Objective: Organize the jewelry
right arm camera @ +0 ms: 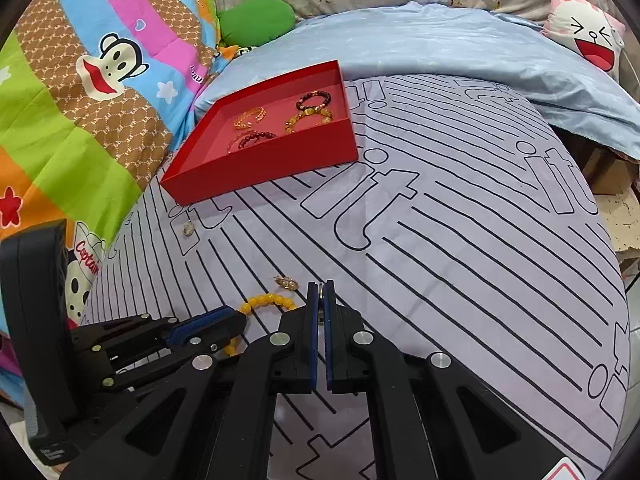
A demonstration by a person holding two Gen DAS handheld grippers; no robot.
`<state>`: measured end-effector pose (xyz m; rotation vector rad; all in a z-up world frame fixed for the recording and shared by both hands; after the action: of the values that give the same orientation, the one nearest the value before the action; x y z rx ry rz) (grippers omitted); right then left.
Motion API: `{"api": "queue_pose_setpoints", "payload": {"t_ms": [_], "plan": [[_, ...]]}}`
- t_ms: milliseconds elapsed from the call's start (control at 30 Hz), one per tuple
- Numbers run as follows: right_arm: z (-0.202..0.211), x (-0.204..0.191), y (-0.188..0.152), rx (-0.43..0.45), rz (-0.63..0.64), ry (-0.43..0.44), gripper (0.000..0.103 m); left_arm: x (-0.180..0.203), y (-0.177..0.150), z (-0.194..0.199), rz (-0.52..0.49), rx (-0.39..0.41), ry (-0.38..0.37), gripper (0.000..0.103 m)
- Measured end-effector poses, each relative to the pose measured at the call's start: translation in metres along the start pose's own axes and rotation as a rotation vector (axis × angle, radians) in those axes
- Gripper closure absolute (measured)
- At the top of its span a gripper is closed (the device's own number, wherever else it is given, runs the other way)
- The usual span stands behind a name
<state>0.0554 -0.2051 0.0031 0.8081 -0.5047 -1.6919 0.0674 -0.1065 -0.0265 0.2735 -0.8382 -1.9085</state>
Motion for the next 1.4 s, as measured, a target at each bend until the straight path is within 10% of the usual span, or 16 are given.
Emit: {"api": "queue_pose_setpoints", "payload": {"t_ms": [900,1400], "plan": [[0.009,-0.05,0.046,0.066,0.069,0.105,0.1,-0.025,0.053,0.058,0.032,0.134,0.043,0.096],[-0.02,-0.073,0.113,0.143,0.138,0.115,0.1,-0.055,0.14,0.058,0.041,0.266,0.076,0.096]]}}
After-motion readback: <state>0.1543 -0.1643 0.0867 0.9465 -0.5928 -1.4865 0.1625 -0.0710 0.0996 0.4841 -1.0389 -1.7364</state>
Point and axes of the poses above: each gripper's, at about its wrist camera, not at the fingertips, and z roughly against the way its jaws point, x to its right, y to its top, the point moved 5 cm from there along -z, roughly the way its jaws point, and after that the axes turned 10 degrees about x, right-handed, at the moved point
